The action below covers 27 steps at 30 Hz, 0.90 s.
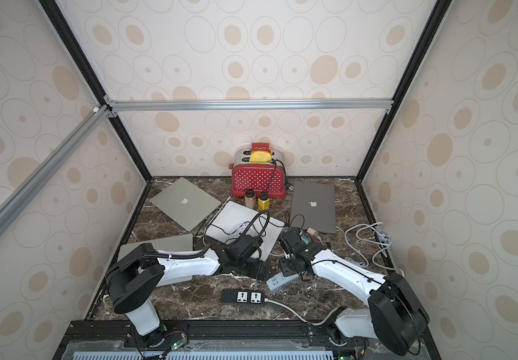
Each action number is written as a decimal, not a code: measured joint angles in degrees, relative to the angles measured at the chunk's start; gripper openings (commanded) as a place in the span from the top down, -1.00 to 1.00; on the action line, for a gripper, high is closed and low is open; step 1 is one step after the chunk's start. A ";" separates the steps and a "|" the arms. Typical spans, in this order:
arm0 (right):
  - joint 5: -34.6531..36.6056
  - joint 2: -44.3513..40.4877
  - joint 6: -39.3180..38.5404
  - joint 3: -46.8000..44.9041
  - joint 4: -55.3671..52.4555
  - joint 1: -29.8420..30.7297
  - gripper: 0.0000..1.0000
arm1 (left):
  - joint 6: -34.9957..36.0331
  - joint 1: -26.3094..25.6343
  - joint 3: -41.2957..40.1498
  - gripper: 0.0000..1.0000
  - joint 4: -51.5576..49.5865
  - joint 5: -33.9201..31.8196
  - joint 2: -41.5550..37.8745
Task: Unplug the laptop charger
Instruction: Remove the plug from the socket.
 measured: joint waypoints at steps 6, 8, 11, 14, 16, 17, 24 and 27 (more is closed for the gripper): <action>0.35 -0.37 -0.48 -0.17 -0.15 0.22 0.30 | 1.49 -0.63 -0.31 -0.98 -1.66 -0.63 -0.79; 0.35 -0.48 -0.61 -0.24 -0.13 0.24 0.33 | 2.23 -1.27 -0.31 -0.98 -1.86 -1.40 -0.87; 0.33 -0.79 -0.63 -0.39 -0.31 0.24 0.47 | 3.10 -2.45 -0.04 -0.98 -2.67 -2.45 -0.87; 0.39 -1.44 -0.59 -0.92 -0.07 0.35 0.62 | 3.37 -3.39 0.33 -0.98 -3.54 -3.32 -0.68; 0.33 -2.21 -0.46 -1.38 0.02 0.35 0.69 | 3.32 -3.56 0.68 -0.98 -3.93 -3.74 -0.42; 0.31 -2.62 -0.33 -1.66 0.04 0.39 0.72 | 3.30 -3.61 1.03 -0.98 -4.26 -3.87 -0.13; 0.35 -5.01 1.01 -3.08 0.37 0.46 0.95 | 2.56 -3.82 4.04 -0.98 -5.44 -5.05 2.60; 0.37 -5.99 1.60 -3.78 0.98 0.46 1.00 | 2.21 -4.04 4.44 -0.98 -5.29 -5.68 2.97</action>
